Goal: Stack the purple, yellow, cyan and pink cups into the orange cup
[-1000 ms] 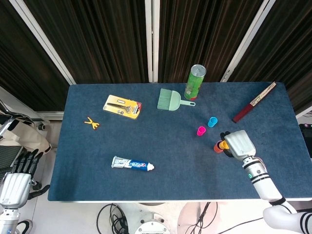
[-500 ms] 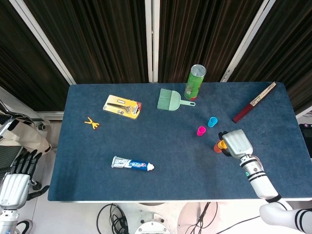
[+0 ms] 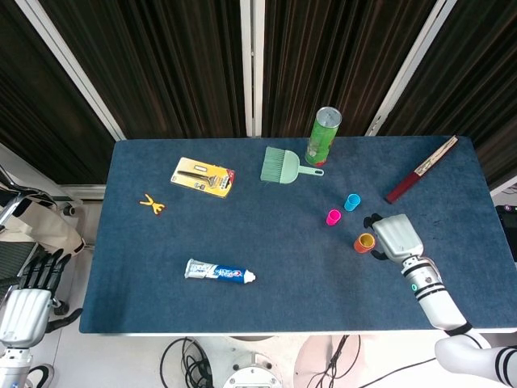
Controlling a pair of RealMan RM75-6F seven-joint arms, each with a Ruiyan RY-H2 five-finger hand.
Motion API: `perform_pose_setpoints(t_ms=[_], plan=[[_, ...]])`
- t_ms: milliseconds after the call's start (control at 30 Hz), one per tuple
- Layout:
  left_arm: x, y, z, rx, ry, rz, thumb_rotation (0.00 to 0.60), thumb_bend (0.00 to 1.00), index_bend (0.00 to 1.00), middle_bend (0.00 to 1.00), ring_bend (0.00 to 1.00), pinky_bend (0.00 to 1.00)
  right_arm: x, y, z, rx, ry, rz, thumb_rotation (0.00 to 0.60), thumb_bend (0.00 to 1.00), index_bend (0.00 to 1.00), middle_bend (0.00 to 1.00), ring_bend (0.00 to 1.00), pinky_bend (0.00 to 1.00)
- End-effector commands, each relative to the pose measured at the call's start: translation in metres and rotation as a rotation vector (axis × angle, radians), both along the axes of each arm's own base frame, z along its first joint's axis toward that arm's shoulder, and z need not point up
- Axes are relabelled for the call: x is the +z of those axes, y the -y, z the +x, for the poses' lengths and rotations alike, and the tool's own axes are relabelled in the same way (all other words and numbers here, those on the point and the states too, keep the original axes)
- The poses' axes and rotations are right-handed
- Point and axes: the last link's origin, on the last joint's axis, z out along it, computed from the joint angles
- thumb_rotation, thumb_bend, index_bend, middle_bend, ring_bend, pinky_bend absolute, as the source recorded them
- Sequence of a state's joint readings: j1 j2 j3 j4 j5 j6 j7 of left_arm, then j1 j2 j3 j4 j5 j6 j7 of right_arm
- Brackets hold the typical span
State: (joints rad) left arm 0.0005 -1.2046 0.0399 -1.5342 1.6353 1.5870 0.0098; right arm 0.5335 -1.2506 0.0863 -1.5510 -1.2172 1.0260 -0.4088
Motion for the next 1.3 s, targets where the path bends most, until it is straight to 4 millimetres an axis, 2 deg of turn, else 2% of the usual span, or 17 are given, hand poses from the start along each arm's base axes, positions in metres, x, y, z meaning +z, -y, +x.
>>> perform_pose_setpoints(t_ms=[33, 233, 400, 567, 1033, 1300], plan=[[0.0, 0.0, -0.001, 0.003, 0.002, 0.0, 0.6, 0.02, 0.03, 0.0, 0.0, 0.0, 0.01, 0.005, 0.002, 0.008, 0.034, -0.045, 0.6, 0.06, 0.37, 0.36, 0.88, 0.94], [0.0, 0.0, 0.001, -0.006, 0.001, -0.002, 0.6, 0.02, 0.03, 0.0, 0.0, 0.0, 0.022, 0.037, 0.002, -0.004, -0.019, -0.152, 0.6, 0.07, 0.37, 0.36, 0.88, 0.94], [0.0, 0.0, 0.004, -0.011, 0.004, -0.003, 0.6, 0.02, 0.03, 0.0, 0.0, 0.0, 0.013, 0.069, 0.0, -0.07, -0.068, -0.138, 0.6, 0.07, 0.34, 0.32, 0.88, 0.94], [0.001, 0.001, 0.004, -0.021, 0.008, -0.013, 0.6, 0.02, 0.03, 0.0, 0.0, 0.0, -0.002, 0.089, 0.001, -0.145, -0.018, -0.099, 0.6, 0.07, 0.25, 0.29, 0.88, 0.94], [0.002, 0.002, 0.006, -0.021, 0.019, -0.019, 0.6, 0.02, 0.03, 0.0, 0.0, 0.0, -0.04, 0.108, 0.004, -0.168, -0.016, -0.065, 0.6, 0.08, 0.25, 0.31, 0.88, 0.94], [0.006, 0.003, 0.005, -0.009, 0.022, 0.008, 0.6, 0.02, 0.03, 0.0, 0.0, 0.0, -0.056, 0.114, 0.001, -0.185, -0.024, -0.063, 0.6, 0.09, 0.29, 0.32, 0.9, 0.95]])
